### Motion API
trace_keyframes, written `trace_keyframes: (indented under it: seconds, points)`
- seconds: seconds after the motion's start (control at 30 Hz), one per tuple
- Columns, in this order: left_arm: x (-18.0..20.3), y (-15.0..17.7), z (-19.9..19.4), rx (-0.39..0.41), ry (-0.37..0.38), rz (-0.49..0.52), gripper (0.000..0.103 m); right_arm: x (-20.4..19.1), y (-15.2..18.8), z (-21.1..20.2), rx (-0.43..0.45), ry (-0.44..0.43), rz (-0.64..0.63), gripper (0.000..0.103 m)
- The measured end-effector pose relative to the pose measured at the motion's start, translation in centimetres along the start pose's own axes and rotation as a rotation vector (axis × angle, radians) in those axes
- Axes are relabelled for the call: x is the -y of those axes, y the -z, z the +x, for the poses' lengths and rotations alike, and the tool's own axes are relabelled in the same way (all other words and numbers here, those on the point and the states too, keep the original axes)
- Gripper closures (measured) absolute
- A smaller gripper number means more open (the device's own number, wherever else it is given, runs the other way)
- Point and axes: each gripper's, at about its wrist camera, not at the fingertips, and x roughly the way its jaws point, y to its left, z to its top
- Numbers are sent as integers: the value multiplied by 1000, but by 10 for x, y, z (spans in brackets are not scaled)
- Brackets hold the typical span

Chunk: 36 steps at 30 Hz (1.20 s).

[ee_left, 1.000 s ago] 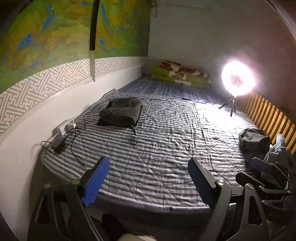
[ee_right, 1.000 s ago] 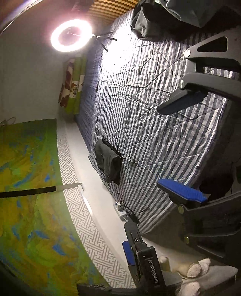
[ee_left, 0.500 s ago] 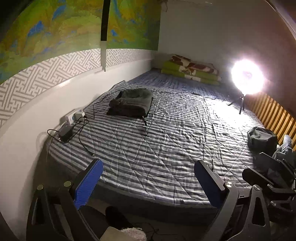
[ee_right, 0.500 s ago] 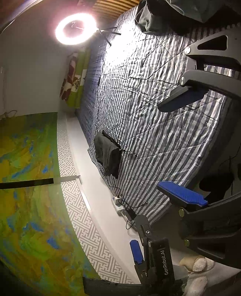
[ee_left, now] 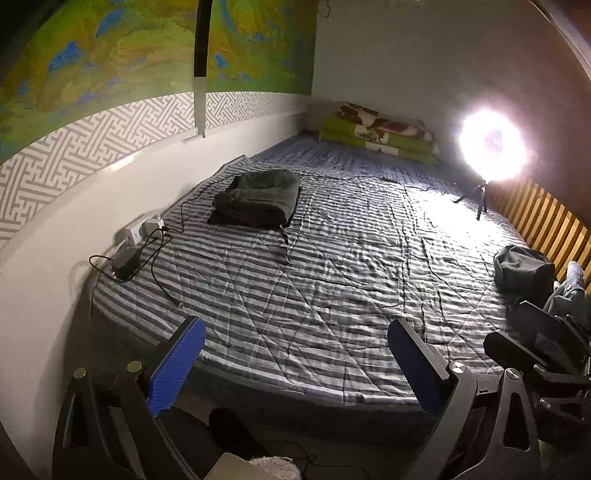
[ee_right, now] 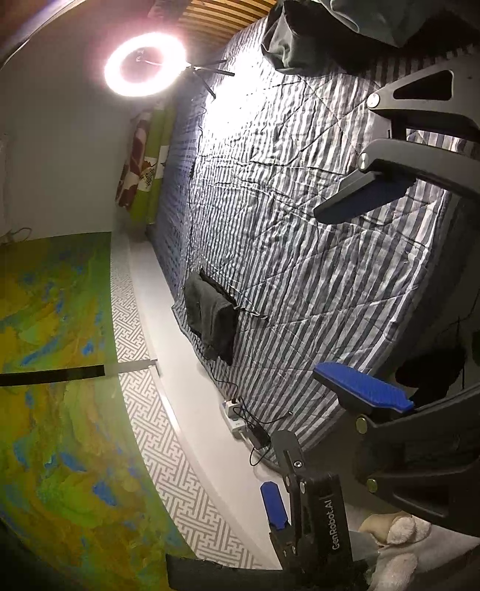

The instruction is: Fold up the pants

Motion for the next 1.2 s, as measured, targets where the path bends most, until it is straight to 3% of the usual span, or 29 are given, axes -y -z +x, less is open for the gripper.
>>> trace_keyframes:
  seconds: [1.2]
  points:
    - [5,8,19,-31,-8,10,2,10,12,16,-37,5,50,29]
